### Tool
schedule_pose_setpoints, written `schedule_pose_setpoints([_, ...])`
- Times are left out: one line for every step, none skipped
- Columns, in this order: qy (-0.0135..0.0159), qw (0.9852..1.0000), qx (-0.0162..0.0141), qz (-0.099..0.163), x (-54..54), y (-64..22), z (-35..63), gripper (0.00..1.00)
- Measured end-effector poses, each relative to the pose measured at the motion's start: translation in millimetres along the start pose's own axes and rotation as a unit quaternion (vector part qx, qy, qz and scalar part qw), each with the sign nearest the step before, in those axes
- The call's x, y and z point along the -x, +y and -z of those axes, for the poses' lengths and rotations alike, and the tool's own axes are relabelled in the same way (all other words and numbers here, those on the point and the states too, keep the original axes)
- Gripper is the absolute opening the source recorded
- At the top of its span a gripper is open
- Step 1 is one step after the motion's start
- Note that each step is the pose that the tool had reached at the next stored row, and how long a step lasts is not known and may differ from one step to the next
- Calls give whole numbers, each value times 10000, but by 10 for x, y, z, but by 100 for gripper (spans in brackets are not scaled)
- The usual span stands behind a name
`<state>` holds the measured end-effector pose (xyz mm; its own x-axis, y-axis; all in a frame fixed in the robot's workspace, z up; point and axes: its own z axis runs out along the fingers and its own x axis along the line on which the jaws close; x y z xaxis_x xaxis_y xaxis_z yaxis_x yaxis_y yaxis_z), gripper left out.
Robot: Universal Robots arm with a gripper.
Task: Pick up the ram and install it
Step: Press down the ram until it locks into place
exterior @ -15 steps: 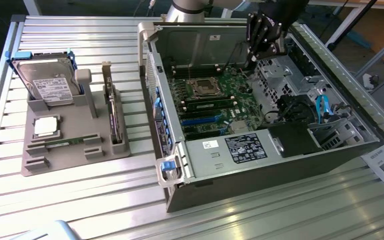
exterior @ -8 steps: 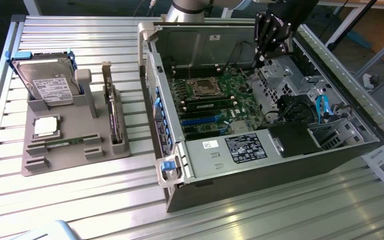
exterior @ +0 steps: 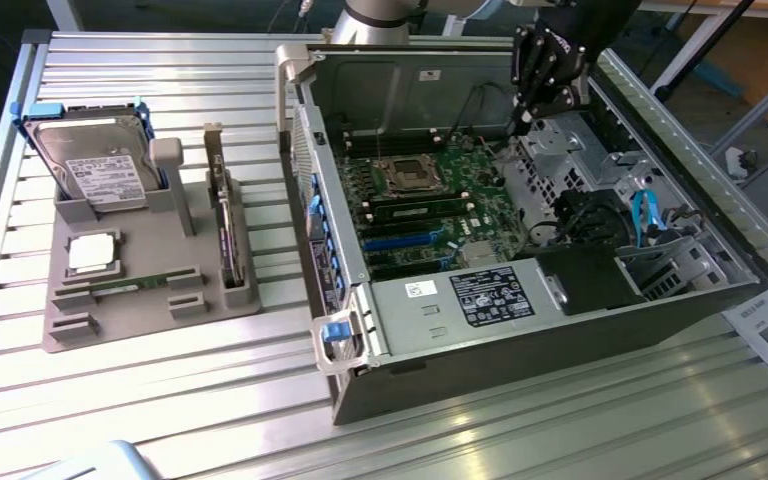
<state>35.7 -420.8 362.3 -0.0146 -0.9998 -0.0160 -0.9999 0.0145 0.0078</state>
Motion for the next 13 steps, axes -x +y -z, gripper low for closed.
schedule_pose_setpoints([0, 10000, -3, 1, 0, -1, -10, 10])
schedule_pose_setpoints([0, 10000, -5, 1, 0, -1, -19, 10])
schedule_pose_setpoints([0, 10000, -8, 1, 0, -1, -32, 10])
schedule_pose_setpoints([0, 10000, -11, 1, -1, -1, -48, 10])
schedule_pose_setpoints([-1, 10000, -13, 0, -1, -1, -69, 10])
schedule_pose_setpoints([-1, 10000, -13, 1, -1, -1, -80, 10])
schedule_pose_setpoints([-1, 10000, -14, 1, -1, -1, -96, 10])
schedule_pose_setpoints([0, 10000, -17, 1, -2, -1, -117, 10])
schedule_pose_setpoints([-1, 10000, -19, 0, -2, -1, -130, 10])
schedule_pose_setpoints([0, 10000, -23, 0, -2, -1, -157, 10])
schedule_pose_setpoints([-1, 10000, -30, 1, -3, -2, -193, 10])
schedule_pose_setpoints([-1, 10000, -33, 1, -3, -2, -206, 10])
schedule_pose_setpoints([-1, 10000, -37, 1, -3, -2, -226, 10])
